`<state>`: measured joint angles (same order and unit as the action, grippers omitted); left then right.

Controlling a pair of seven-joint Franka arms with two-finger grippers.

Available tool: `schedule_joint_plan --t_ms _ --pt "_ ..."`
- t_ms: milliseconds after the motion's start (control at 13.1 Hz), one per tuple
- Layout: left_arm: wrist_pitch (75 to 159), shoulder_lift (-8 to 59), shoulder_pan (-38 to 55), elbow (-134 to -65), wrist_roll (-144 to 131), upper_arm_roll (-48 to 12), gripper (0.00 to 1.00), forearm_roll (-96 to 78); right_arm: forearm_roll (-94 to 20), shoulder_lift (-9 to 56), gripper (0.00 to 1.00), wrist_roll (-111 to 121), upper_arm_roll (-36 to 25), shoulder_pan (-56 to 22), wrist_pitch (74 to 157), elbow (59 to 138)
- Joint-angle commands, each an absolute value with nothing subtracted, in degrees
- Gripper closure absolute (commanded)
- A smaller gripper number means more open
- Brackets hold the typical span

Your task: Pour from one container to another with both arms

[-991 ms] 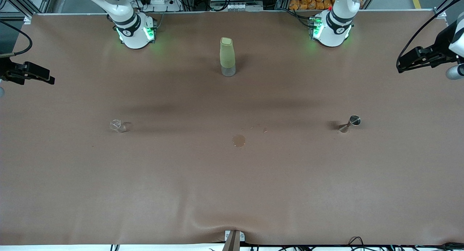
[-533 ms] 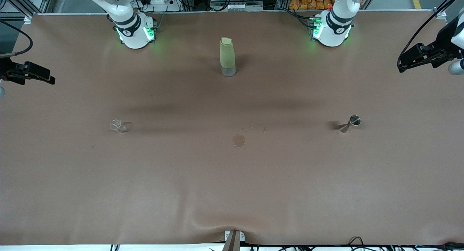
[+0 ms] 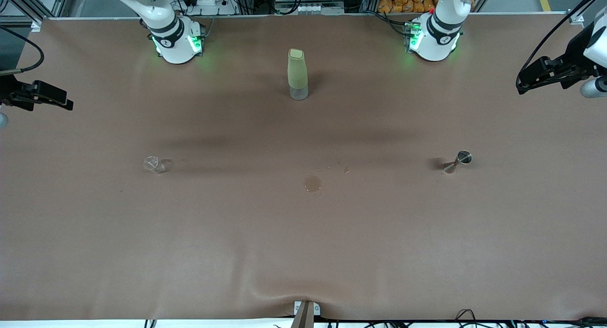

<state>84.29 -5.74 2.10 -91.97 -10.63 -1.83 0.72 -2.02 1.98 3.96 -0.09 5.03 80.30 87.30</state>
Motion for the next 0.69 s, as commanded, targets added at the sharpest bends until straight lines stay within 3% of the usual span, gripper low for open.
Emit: schedule_joint_plan --t_ms 0,610 --pt "85.3 -7.4 2.4 -93.3 -9.7 -1.3 0.0 0.0 -0.8 0.6 0.0 3.1 1.0 6.0 80.6 88.2" --pt "85.4 -6.6 2.4 -92.5 -9.8 -1.1 0.0 0.6 -0.8 1.7 0.0 3.2 1.0 6.2 80.7 86.2"
